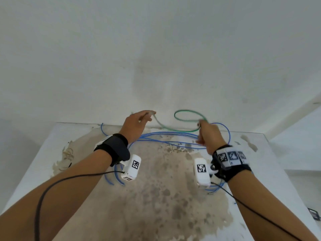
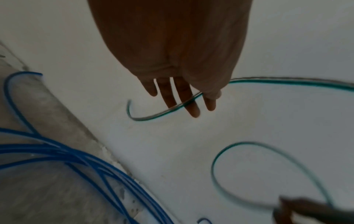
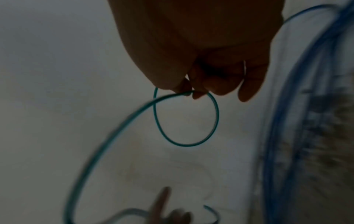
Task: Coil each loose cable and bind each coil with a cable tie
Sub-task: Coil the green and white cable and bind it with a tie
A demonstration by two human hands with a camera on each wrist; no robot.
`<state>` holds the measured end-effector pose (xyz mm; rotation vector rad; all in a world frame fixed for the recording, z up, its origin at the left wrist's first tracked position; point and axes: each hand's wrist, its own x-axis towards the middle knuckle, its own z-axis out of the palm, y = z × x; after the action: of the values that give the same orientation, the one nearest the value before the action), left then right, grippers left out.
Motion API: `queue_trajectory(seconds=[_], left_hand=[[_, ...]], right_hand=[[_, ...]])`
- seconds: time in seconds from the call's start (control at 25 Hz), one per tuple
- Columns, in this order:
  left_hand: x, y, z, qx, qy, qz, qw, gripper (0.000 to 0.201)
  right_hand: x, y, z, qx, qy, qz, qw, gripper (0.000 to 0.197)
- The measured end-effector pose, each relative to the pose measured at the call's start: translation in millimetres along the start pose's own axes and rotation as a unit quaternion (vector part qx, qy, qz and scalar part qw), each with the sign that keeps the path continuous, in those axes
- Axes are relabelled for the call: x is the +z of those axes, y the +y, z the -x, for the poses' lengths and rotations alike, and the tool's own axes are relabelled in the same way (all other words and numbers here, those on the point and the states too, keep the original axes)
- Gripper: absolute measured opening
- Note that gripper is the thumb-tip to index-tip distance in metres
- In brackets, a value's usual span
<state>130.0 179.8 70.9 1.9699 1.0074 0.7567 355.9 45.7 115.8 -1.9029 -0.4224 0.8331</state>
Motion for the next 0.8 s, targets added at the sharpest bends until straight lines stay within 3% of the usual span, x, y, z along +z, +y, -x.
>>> queue_trajectory(seconds=[0.2, 0.32, 0.44, 0.52, 0.6, 0.64, 0.72, 0.8], left_hand=[[-8, 7, 40, -0.03, -0.126, 0.012, 0.991, 0.024], [6, 2, 67, -0.174, -0.147, 0.097, 0.969, 0.024], [14, 1, 84, -0.321, -0.092, 0.248, 0.909, 0.028], [19, 7, 92, -0.356, -0.058, 0.329, 0.873, 0.029], [26, 18, 100, -0.371, -0.03, 0.4, 0.837, 0.025], [31, 26, 104, -0.373, -0.016, 0.427, 0.823, 0.023], [44, 44, 111, -0.371, 0.008, 0.478, 0.796, 0.02], [60, 63, 116, -0.369, 0.028, 0.525, 0.766, 0.019]], right_hand=[[0, 115, 30, 0.238, -0.116, -0.025, 0.964, 0.039], [-1, 165, 33, 0.314, -0.095, -0.138, 0.934, 0.045], [-7, 194, 23, 0.342, -0.057, -0.226, 0.91, 0.042], [-15, 202, 15, 0.324, -0.078, -0.16, 0.929, 0.047], [-25, 204, 12, 0.284, -0.113, 0.027, 0.952, 0.07], [-30, 204, 17, 0.25, -0.121, 0.094, 0.956, 0.072], [-39, 199, 31, 0.159, -0.133, 0.134, 0.969, 0.061], [-52, 177, 59, 0.014, -0.177, 0.136, 0.975, 0.036]])
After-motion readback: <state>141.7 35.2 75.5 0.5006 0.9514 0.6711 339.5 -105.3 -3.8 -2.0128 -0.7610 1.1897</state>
